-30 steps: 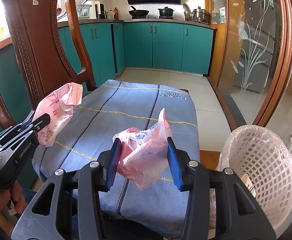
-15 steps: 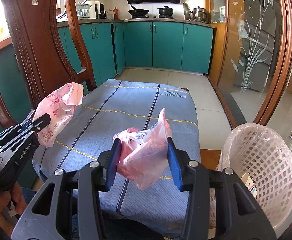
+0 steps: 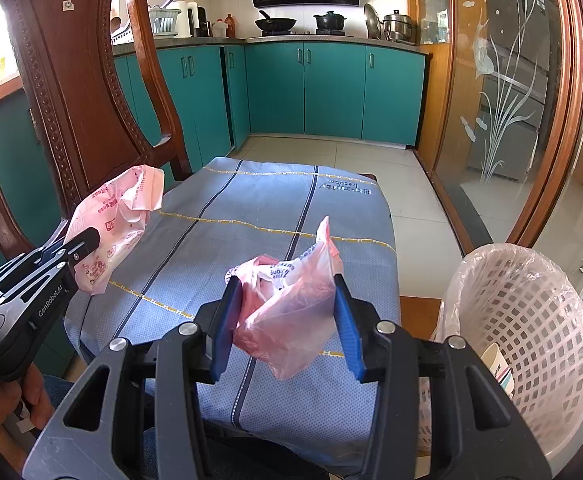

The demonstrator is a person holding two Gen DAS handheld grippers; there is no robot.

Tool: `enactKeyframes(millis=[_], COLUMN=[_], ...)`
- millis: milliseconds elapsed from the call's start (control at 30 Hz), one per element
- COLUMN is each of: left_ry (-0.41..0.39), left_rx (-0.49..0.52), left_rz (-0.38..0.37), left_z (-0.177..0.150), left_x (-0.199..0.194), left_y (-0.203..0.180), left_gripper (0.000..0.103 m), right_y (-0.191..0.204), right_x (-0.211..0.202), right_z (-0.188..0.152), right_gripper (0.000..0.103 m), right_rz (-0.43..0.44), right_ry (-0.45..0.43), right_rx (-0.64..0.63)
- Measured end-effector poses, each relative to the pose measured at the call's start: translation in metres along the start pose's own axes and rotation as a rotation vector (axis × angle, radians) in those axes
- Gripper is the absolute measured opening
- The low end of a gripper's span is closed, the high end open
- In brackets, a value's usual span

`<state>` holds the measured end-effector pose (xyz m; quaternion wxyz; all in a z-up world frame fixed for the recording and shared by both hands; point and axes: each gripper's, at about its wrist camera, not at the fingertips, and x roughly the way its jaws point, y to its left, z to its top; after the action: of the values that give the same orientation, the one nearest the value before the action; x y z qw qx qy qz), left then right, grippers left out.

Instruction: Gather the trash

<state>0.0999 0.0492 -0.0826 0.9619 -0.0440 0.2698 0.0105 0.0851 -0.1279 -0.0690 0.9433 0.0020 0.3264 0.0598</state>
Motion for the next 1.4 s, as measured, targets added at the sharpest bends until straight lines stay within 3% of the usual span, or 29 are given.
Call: enactKeyframes(millis=[1400], left_ry=[-0.052], left_rx=[0.033], left_rz=[0.013], left_z=[-0.001], left_x=[-0.030], left_y=[-0.008], left_gripper=[0.014], right_y=[-0.012], right_x=[-0.024], right_z=[0.002], right_gripper=[0.045], right_rz=[0.001], right_ry=[-0.073], right_rx=[0.035])
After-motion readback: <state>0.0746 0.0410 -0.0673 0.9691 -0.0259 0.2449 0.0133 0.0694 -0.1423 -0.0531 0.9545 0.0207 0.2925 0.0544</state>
